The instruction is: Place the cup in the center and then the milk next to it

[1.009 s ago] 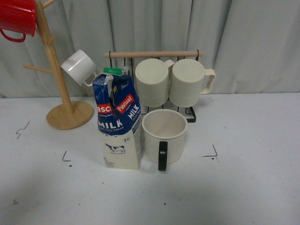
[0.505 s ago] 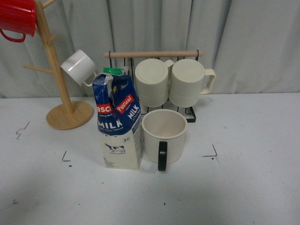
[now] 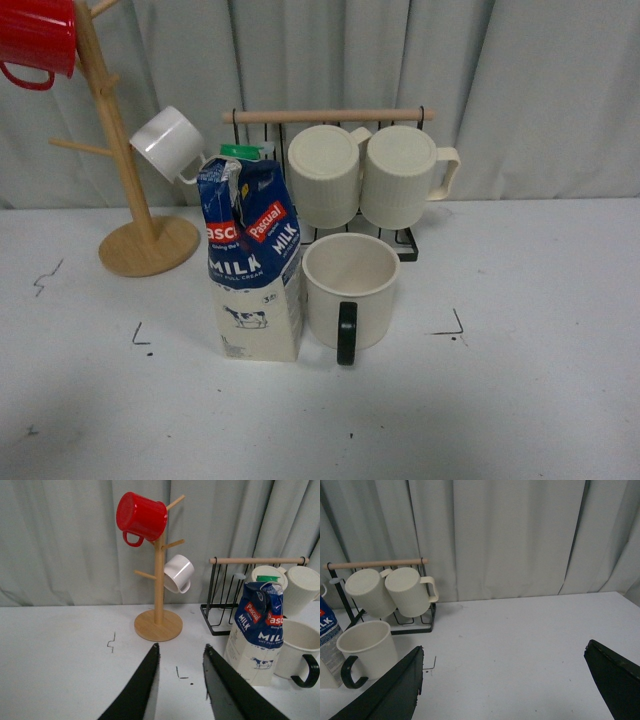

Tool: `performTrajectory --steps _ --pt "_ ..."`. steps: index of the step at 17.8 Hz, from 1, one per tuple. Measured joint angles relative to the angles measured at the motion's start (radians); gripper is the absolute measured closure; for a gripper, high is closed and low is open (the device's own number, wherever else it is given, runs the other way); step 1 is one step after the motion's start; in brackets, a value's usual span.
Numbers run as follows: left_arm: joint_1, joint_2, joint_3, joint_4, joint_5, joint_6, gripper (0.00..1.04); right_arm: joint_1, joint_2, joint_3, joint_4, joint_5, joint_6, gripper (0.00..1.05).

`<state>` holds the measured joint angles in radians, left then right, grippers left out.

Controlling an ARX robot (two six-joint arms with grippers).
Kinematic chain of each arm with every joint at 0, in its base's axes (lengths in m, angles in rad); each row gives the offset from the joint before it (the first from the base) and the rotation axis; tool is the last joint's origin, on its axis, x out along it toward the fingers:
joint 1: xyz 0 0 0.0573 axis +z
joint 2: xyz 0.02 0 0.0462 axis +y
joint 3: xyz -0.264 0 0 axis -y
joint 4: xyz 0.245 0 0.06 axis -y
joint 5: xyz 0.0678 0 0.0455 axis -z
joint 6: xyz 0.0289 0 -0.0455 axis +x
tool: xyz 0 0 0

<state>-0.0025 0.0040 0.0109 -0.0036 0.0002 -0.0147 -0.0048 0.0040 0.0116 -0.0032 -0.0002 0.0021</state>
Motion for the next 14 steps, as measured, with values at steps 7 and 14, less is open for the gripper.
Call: performTrajectory --steps 7,14 --pt "0.0 0.0 0.0 0.0 0.0 0.0 0.47 0.0 0.0 0.0 0.0 0.0 0.0 0.06" --pt "0.0 0.0 0.0 0.0 0.0 0.0 0.18 0.0 0.0 0.0 0.0 0.0 0.0 0.06"
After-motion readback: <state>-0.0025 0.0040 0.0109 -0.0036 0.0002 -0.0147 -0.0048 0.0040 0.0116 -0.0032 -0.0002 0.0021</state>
